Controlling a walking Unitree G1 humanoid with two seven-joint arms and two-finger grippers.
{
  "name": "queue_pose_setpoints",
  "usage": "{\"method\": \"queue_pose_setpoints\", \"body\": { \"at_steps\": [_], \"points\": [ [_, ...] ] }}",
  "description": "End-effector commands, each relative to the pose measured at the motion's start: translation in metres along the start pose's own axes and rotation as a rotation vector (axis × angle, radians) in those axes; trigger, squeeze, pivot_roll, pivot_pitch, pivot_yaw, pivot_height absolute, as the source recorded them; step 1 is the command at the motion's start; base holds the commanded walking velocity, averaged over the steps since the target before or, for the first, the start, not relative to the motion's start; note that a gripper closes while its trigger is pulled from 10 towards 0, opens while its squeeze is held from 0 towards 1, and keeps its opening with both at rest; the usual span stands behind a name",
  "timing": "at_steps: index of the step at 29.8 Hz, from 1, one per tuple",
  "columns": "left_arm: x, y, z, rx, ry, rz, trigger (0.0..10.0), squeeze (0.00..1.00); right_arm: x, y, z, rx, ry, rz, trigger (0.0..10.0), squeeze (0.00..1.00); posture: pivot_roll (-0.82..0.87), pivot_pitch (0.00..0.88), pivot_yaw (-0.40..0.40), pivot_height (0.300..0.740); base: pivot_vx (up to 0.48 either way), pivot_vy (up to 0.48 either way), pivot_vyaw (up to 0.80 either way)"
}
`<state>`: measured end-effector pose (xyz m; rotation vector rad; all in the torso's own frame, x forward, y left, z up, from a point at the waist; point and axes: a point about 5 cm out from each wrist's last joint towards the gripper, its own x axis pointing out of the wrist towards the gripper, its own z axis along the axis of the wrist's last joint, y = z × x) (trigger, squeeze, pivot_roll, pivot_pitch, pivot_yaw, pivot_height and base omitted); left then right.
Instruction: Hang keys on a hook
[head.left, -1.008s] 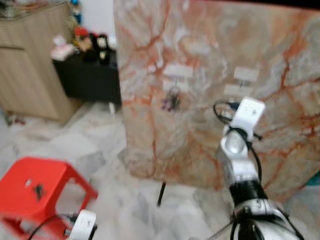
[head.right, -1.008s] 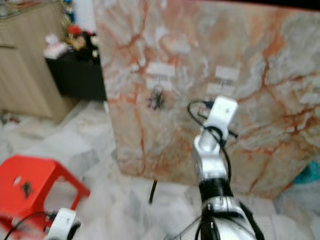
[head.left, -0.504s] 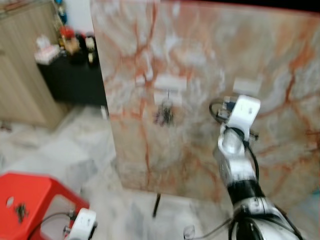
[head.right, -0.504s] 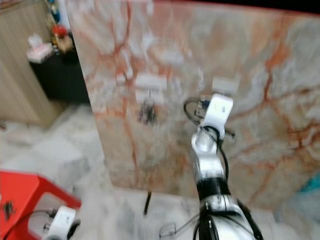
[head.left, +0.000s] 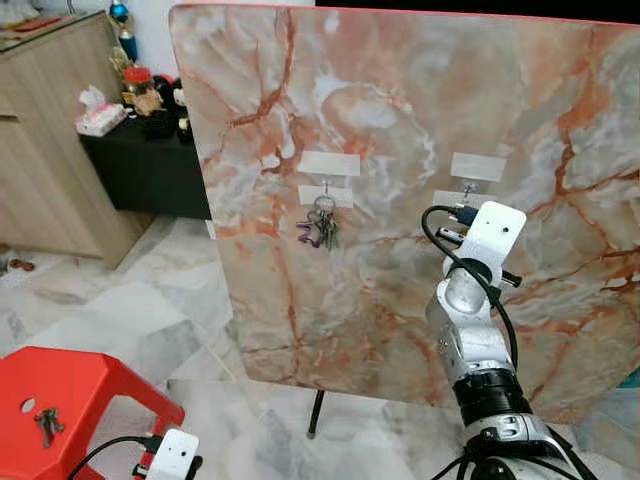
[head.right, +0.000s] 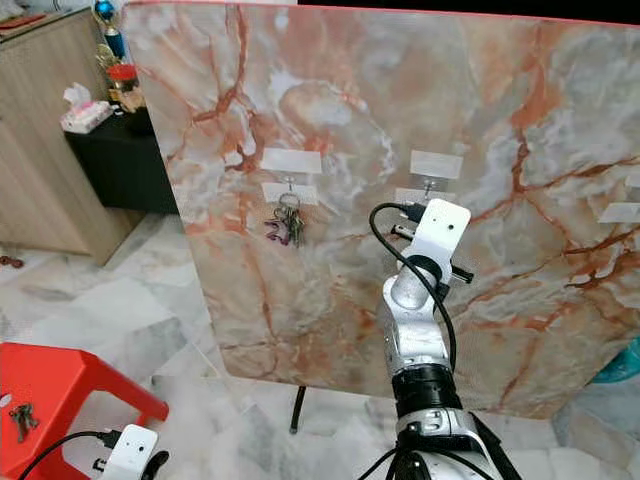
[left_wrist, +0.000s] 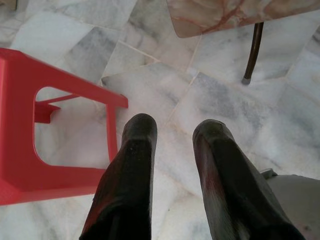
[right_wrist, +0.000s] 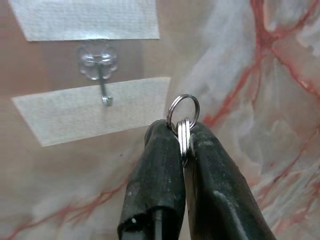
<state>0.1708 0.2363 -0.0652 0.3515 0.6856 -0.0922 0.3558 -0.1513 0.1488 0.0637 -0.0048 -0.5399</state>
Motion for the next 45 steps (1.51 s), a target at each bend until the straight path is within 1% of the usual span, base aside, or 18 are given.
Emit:
{"method": "queue_pose_setpoints", "body": {
  "at_steps": [1,3,5,9,18,26,28,33,37,45],
  "points": [
    [-0.002,0.0,-0.003,0.016,0.009,-0.015,10.0,0.0,-0.003,0.004,0.003,-0.004,-0.006,0.018,10.0,0.0,0.07,0.039,-0.027,0.74,0.0,0.0,0.0],
    [-0.002,0.0,-0.004,0.02,0.015,-0.018,10.0,0.0,-0.004,0.009,0.002,-0.019,0.007,0.049,10.0,0.0,0.07,0.034,-0.026,0.74,0.0,0.0,0.0],
    [-0.001,-0.001,-0.004,0.022,0.018,-0.019,10.0,0.0,-0.004,0.013,0.001,-0.058,0.011,0.078,10.0,0.0,0.07,0.027,-0.025,0.74,0.0,0.0,0.0],
    [-0.001,-0.001,-0.004,0.026,0.018,-0.021,10.0,0.0,-0.003,0.012,0.001,-0.086,0.017,0.068,10.0,0.0,0.07,0.022,-0.027,0.74,0.0,0.0,0.0],
    [0.0,-0.001,-0.002,0.032,0.016,-0.024,10.0,0.0,0.0,0.017,0.008,-0.097,0.014,0.068,10.0,0.0,0.07,0.03,-0.03,0.74,0.0,0.0,0.0],
    [0.001,-0.002,-0.001,0.033,0.015,-0.024,10.0,0.0,0.003,0.016,0.01,-0.146,0.021,0.046,10.0,0.0,0.07,0.037,-0.034,0.74,0.0,0.0,0.0],
    [0.001,-0.002,-0.001,0.033,0.014,-0.025,10.0,0.0,0.005,0.014,0.012,-0.161,0.018,0.022,10.0,0.0,0.06,0.04,-0.035,0.74,0.0,0.0,0.0],
    [0.001,-0.003,-0.001,0.036,0.011,-0.025,10.0,0.0,0.007,0.012,0.012,-0.157,0.034,-0.004,10.0,0.0,0.06,0.041,-0.038,0.74,0.0,0.0,0.0],
    [0.0,-0.002,0.0,0.037,0.009,-0.023,10.0,0.0,0.007,0.013,0.013,-0.162,0.04,0.0,10.0,0.0,0.06,0.041,-0.038,0.74,0.0,0.0,0.0],
    [0.001,-0.001,0.001,0.041,0.0,-0.024,10.0,0.0,0.009,0.016,0.016,-0.22,0.026,0.024,10.0,0.0,0.06,0.044,-0.041,0.74,0.0,0.0,0.0]
  ]
}}
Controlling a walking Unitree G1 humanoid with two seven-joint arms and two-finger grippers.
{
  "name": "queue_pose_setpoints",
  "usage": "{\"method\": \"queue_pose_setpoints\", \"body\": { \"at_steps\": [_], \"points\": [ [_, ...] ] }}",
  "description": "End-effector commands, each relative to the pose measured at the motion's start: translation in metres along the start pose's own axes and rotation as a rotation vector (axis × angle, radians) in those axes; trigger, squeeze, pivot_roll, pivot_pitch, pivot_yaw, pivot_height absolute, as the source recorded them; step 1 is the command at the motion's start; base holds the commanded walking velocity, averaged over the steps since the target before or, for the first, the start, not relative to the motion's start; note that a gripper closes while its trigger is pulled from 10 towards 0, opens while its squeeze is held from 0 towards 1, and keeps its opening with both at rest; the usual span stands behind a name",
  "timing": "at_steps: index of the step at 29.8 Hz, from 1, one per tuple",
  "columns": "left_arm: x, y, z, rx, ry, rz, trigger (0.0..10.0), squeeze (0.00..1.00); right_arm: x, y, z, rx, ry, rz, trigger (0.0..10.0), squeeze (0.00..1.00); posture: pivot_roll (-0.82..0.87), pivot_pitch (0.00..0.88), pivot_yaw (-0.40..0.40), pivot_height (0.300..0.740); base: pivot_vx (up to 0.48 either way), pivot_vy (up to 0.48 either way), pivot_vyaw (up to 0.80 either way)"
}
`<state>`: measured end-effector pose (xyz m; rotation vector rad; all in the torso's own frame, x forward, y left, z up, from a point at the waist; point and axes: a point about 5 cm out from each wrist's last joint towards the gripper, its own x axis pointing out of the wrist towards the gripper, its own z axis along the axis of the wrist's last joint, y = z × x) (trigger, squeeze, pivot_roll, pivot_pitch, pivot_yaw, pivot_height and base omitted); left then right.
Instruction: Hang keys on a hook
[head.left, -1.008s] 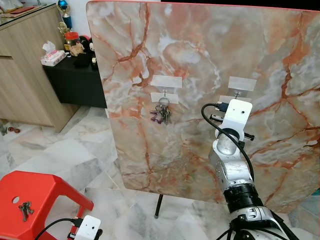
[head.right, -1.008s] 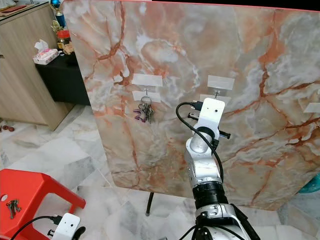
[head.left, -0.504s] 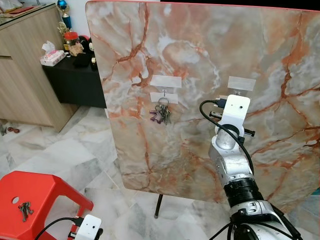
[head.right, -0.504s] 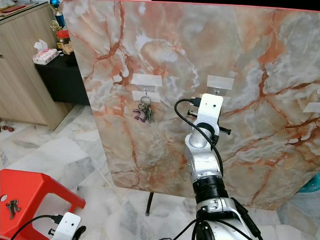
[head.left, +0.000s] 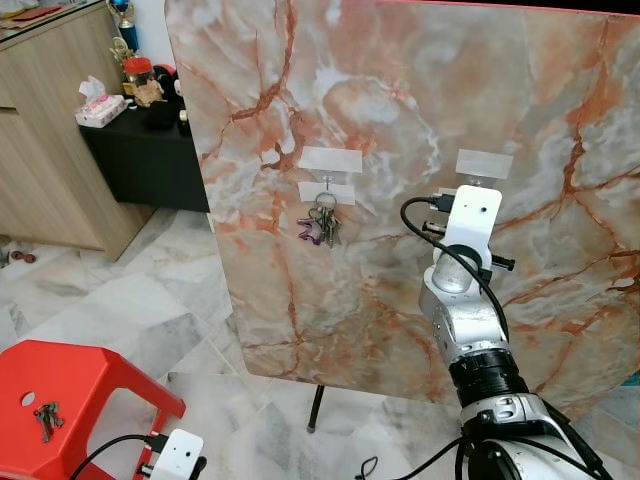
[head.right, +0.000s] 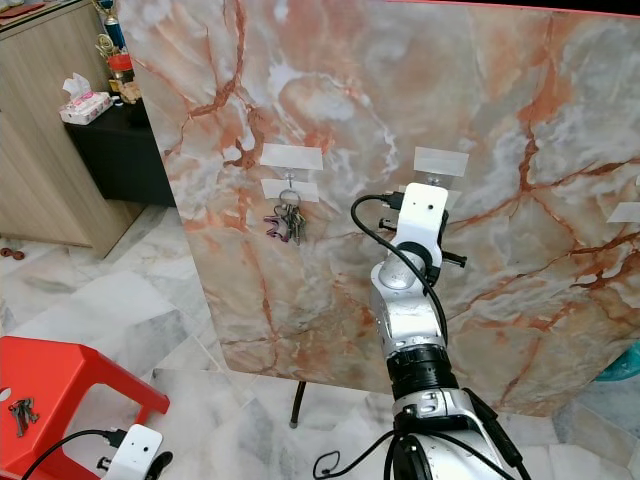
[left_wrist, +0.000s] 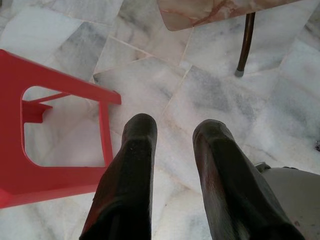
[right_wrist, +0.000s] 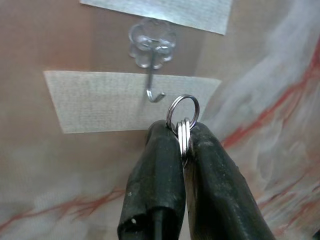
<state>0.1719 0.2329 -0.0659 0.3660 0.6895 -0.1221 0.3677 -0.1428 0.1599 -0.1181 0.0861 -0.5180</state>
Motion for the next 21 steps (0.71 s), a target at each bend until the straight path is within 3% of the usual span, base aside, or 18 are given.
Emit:
{"method": "queue_pose_setpoints", "body": {
  "at_steps": [1,21],
  "points": [
    [-0.0002,0.0016,0.0002,0.018,-0.002,-0.001,10.0,0.0,0.0028,0.0011,0.0073,-0.031,-0.021,0.005,10.0,0.0,0.06,0.044,-0.041,0.74,0.0,0.0,0.0],
    [0.0015,-0.0016,0.0036,0.018,-0.013,-0.012,10.0,0.0,0.0067,-0.001,0.013,-0.119,-0.048,0.0,10.0,0.0,0.05,0.044,-0.048,0.74,0.0,0.0,0.0]
  ]
}}
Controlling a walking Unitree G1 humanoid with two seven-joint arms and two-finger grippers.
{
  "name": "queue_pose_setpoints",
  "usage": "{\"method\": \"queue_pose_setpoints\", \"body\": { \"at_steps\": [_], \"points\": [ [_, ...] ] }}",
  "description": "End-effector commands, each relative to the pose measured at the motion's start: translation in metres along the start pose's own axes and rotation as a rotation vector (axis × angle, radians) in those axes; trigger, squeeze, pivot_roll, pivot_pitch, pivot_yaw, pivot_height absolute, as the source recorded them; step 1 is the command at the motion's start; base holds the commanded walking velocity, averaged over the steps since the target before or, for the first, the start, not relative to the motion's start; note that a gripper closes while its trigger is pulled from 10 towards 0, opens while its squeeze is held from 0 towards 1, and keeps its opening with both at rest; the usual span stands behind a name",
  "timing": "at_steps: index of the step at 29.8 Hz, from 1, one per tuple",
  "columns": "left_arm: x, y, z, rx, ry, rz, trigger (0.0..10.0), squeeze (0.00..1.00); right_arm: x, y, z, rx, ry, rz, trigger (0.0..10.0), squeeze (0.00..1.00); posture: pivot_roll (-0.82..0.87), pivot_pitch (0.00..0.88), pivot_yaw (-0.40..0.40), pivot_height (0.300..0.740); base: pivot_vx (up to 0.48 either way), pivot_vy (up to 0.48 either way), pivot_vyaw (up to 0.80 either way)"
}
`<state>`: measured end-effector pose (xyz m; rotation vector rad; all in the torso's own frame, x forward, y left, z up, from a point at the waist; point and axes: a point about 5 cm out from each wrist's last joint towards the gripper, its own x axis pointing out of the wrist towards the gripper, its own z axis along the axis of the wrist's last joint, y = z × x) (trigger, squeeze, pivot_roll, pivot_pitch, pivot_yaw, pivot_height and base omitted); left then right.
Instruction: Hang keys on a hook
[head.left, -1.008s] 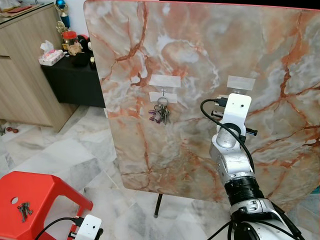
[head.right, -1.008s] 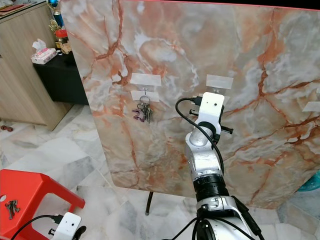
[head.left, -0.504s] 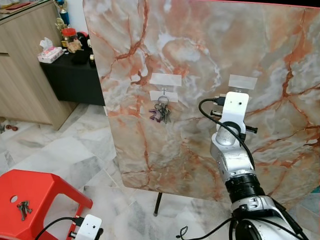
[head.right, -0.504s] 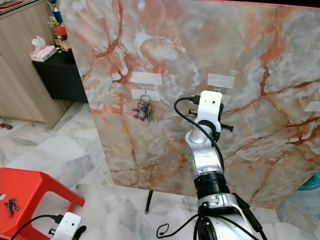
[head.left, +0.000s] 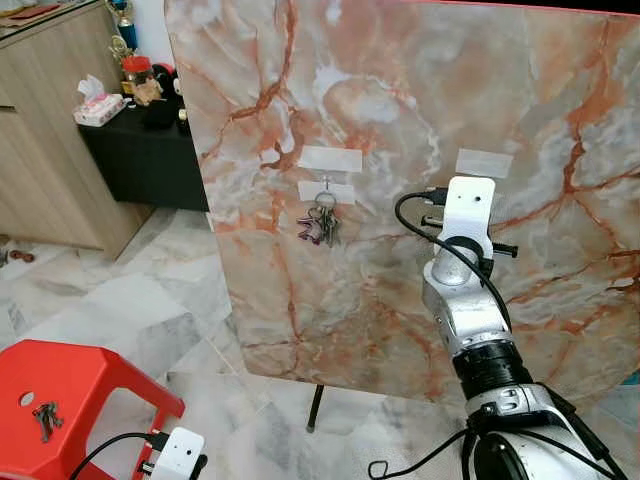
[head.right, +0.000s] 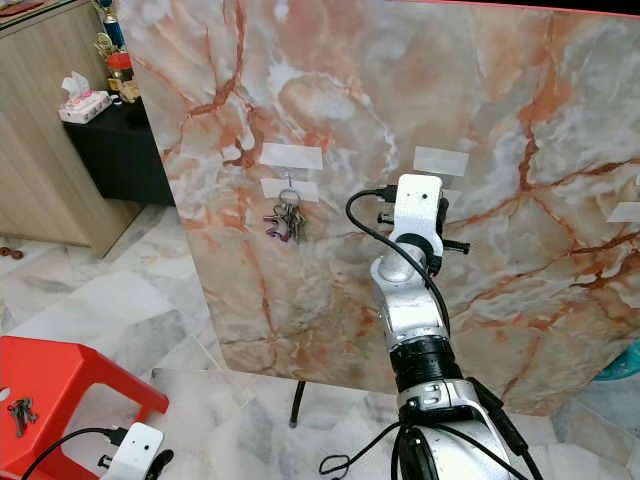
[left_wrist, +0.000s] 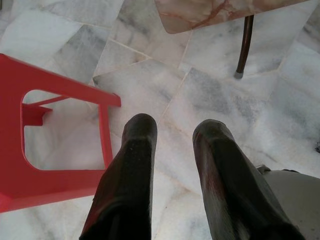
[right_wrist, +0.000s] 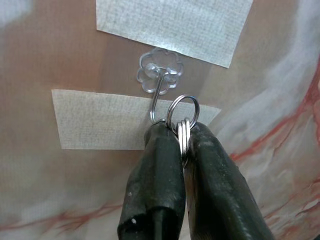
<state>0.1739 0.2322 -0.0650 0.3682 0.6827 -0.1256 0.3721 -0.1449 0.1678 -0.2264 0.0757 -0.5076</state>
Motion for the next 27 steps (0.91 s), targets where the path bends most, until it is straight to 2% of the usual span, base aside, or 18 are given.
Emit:
{"method": "queue_pose_setpoints", "body": {
  "at_steps": [1,15,27],
  "points": [
    [0.001,-0.002,0.001,0.014,-0.006,-0.012,10.0,0.0,0.003,-0.001,0.004,-0.019,-0.007,-0.006,10.0,0.0,0.05,0.044,-0.048,0.74,0.0,0.0,0.0],
    [0.001,-0.005,0.001,0.01,-0.004,-0.021,10.0,0.0,0.0,-0.006,-0.004,-0.073,-0.006,-0.015,10.0,0.0,0.05,0.047,-0.052,0.74,0.0,0.0,0.0],
    [0.001,-0.006,0.0,0.012,0.004,-0.03,10.0,0.0,-0.007,-0.015,-0.006,-0.173,-0.081,-0.046,10.0,0.0,0.05,0.047,-0.052,0.74,0.0,0.0,0.0]
  ]
}}
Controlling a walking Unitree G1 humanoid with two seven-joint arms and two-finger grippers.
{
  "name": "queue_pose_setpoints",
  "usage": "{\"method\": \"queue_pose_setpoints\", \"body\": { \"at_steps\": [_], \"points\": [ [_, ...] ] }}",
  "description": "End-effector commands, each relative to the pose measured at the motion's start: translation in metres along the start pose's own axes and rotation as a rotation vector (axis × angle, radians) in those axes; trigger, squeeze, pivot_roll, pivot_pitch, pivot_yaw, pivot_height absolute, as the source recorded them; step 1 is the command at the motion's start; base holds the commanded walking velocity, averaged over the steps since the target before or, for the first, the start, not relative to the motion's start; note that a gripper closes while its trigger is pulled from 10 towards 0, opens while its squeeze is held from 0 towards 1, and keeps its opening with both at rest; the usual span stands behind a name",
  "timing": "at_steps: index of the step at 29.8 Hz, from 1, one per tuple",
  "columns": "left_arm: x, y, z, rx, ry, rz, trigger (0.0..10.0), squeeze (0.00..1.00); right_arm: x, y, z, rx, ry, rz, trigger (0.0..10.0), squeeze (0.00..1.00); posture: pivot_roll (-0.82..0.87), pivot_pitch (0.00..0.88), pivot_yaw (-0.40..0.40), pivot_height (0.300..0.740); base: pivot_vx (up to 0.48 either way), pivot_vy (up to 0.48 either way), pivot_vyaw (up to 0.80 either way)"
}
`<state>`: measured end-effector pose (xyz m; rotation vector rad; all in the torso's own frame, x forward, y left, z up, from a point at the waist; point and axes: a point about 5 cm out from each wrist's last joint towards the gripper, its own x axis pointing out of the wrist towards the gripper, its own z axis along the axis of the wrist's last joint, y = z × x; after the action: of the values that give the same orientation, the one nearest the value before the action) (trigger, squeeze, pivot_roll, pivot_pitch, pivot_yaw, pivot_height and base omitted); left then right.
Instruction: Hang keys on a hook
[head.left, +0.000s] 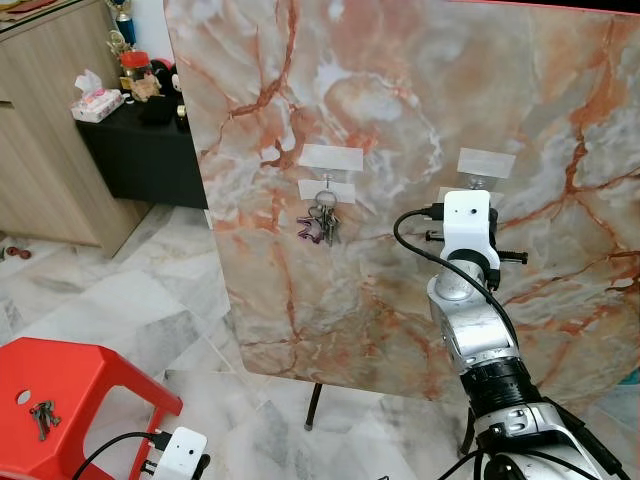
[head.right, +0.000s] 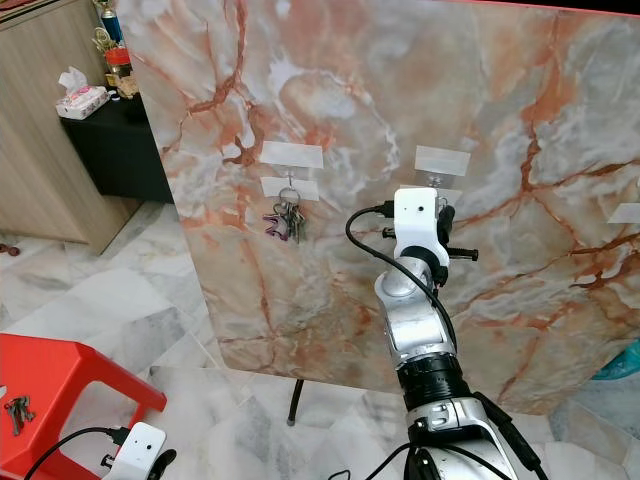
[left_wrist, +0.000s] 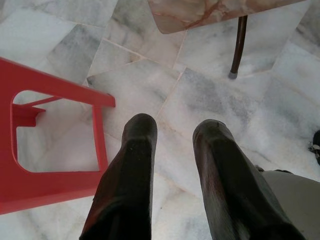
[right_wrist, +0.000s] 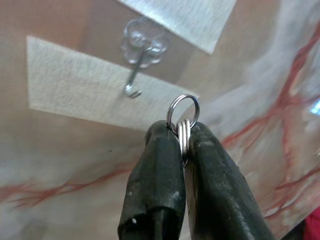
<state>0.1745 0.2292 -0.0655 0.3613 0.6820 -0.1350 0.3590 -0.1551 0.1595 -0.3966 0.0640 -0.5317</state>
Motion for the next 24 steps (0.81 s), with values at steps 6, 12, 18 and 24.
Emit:
{"method": "queue_pose_setpoints", "body": {
  "at_steps": [6,12,18,24],
  "points": [
    [0.0,-0.004,-0.002,0.026,0.015,-0.025,10.0,0.0,0.002,-0.011,0.017,-0.136,-0.15,-0.04,10.0,0.0,0.05,0.048,-0.054,0.74,0.0,0.0,0.0],
    [0.0,-0.005,-0.003,0.026,0.018,-0.028,10.0,0.0,0.001,-0.016,0.012,-0.182,-0.157,-0.05,10.0,0.0,0.05,0.048,-0.055,0.74,0.0,0.0,0.0],
    [0.0,-0.007,-0.003,0.029,0.022,-0.042,10.0,0.0,-0.007,-0.023,-0.005,-0.24,-0.122,-0.055,10.0,0.0,0.05,0.05,-0.056,0.74,0.0,0.0,0.0],
    [0.0,-0.008,-0.003,0.038,0.024,-0.058,10.0,0.0,-0.011,-0.019,-0.012,-0.262,-0.11,-0.022,10.0,0.0,0.05,0.048,-0.056,0.74,0.0,0.0,0.0]
  ]
}}
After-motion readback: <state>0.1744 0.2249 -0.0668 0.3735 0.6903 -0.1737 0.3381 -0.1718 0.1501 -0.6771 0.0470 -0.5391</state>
